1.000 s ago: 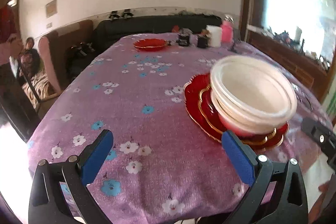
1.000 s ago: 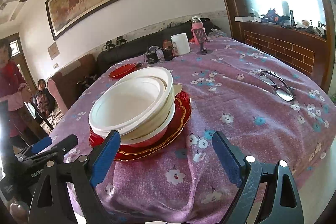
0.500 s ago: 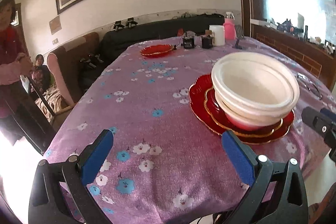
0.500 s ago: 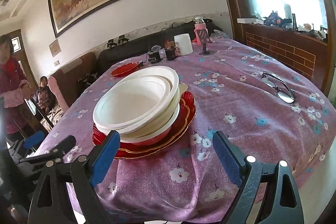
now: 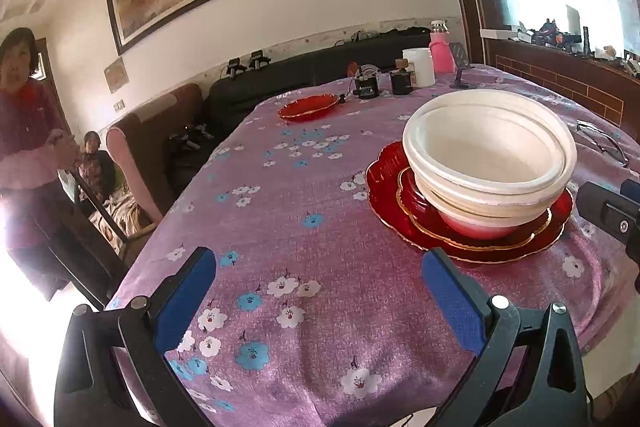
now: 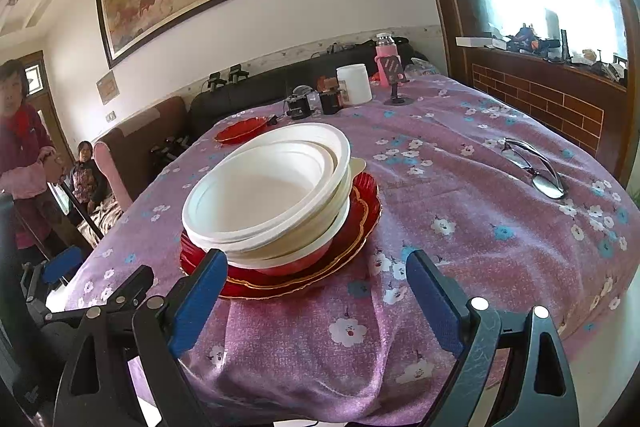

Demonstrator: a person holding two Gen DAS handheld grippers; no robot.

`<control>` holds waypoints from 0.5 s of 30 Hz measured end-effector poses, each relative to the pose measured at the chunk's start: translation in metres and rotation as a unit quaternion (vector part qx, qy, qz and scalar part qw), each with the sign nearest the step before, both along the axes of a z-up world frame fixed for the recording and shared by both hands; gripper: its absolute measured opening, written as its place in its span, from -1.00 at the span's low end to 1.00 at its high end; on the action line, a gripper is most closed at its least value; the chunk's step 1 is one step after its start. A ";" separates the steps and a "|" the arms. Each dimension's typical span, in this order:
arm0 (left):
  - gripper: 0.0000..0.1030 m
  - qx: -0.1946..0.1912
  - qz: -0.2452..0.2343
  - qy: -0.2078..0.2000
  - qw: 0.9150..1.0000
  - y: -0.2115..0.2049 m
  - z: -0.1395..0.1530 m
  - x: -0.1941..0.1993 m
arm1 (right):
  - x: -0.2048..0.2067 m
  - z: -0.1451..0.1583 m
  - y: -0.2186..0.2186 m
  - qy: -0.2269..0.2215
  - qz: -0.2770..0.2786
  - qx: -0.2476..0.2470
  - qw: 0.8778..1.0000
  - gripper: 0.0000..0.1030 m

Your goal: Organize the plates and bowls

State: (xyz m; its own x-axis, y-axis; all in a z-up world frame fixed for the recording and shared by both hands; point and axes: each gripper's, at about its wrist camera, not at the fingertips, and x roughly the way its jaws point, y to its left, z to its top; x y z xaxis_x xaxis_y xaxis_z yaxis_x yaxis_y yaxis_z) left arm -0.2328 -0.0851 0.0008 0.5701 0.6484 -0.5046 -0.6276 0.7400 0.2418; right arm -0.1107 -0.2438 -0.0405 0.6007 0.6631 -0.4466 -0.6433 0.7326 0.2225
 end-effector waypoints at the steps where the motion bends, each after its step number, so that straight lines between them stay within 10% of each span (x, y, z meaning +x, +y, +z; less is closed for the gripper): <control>1: 1.00 0.001 0.000 -0.003 1.000 0.000 0.001 -0.001 | 0.000 0.001 0.000 -0.002 0.000 0.000 1.000 0.81; 15: 1.00 0.017 0.010 -0.010 1.000 0.001 0.001 -0.005 | -0.007 0.004 0.000 -0.014 -0.001 0.003 1.000 0.83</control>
